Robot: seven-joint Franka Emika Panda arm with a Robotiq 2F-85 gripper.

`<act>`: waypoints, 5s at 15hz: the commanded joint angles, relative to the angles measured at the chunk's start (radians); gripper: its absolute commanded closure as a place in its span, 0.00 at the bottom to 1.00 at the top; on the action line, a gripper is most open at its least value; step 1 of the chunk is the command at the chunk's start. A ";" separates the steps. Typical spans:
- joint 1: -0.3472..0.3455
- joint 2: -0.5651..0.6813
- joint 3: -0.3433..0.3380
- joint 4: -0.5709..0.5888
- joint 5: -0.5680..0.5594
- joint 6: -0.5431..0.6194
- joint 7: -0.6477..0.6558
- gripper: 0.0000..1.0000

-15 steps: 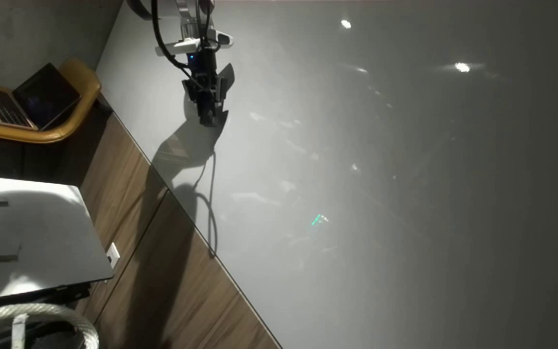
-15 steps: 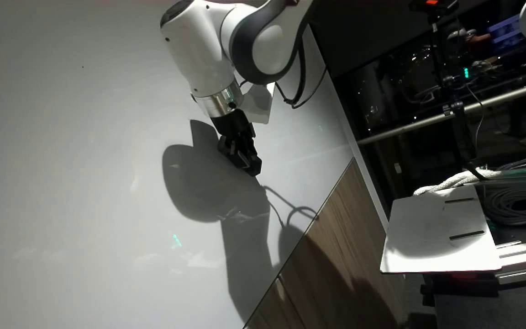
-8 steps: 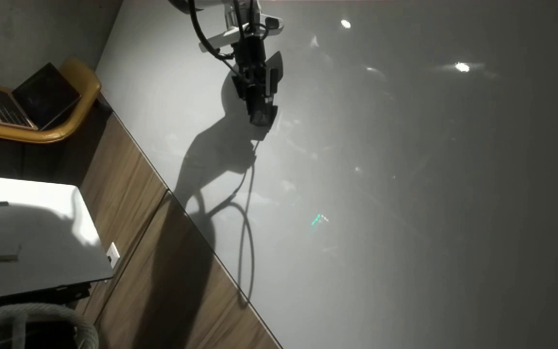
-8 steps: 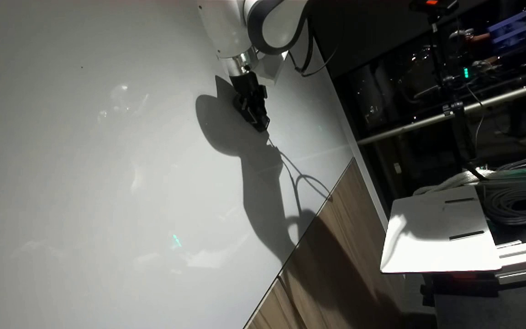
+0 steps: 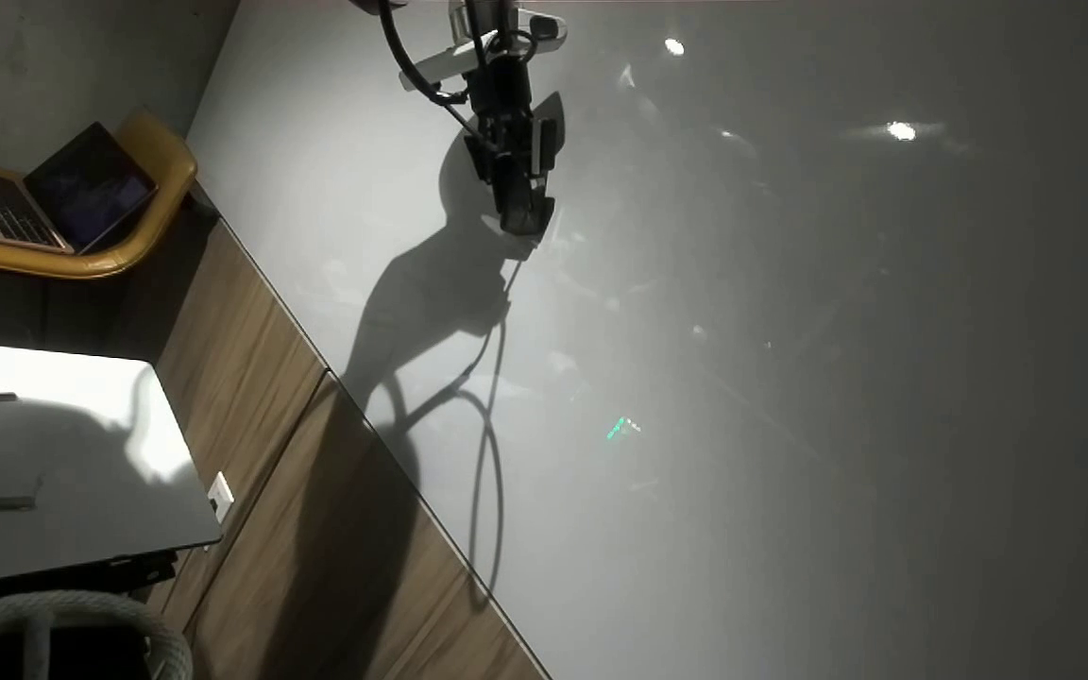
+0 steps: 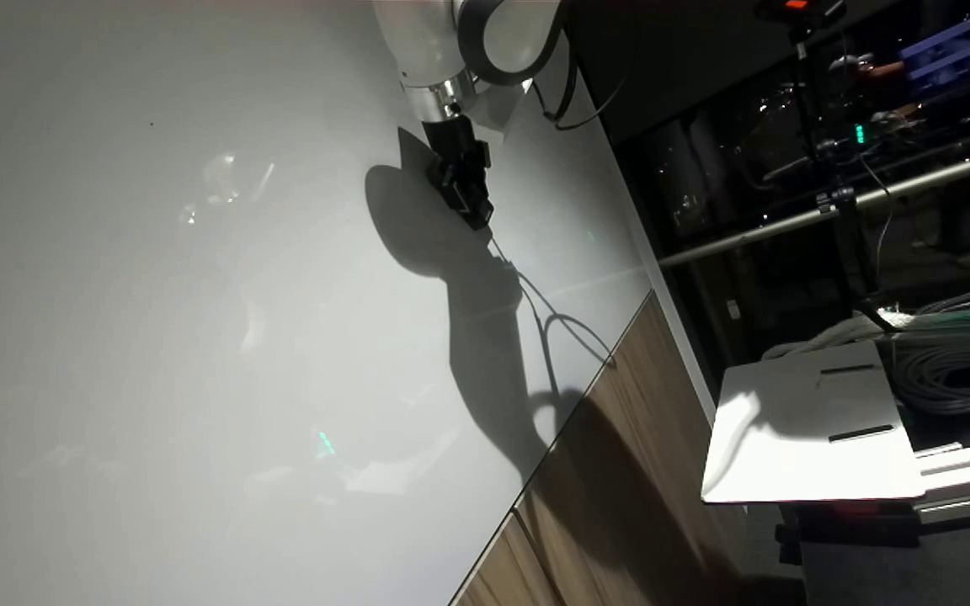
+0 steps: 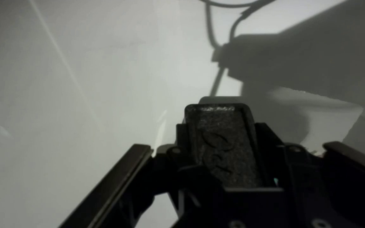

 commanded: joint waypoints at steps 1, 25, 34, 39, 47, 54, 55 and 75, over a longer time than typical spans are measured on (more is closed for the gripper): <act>-0.015 -0.011 0.001 -0.003 0.027 0.024 -0.030 0.71; 0.102 0.100 0.112 0.159 0.009 -0.046 -0.026 0.71; 0.112 0.051 0.119 0.186 0.011 -0.063 -0.052 0.71; 0.100 0.017 0.111 0.136 0.082 -0.142 -0.099 0.71; 0.039 -0.116 0.064 -0.213 0.394 -0.289 -0.301 0.71; 0.004 -0.051 0.030 -0.386 0.533 -0.291 -0.354 0.71; -0.001 -0.036 0.027 -0.392 0.539 -0.295 -0.354 0.71; -0.032 0.254 -0.009 -0.348 0.688 -0.299 -0.403 0.71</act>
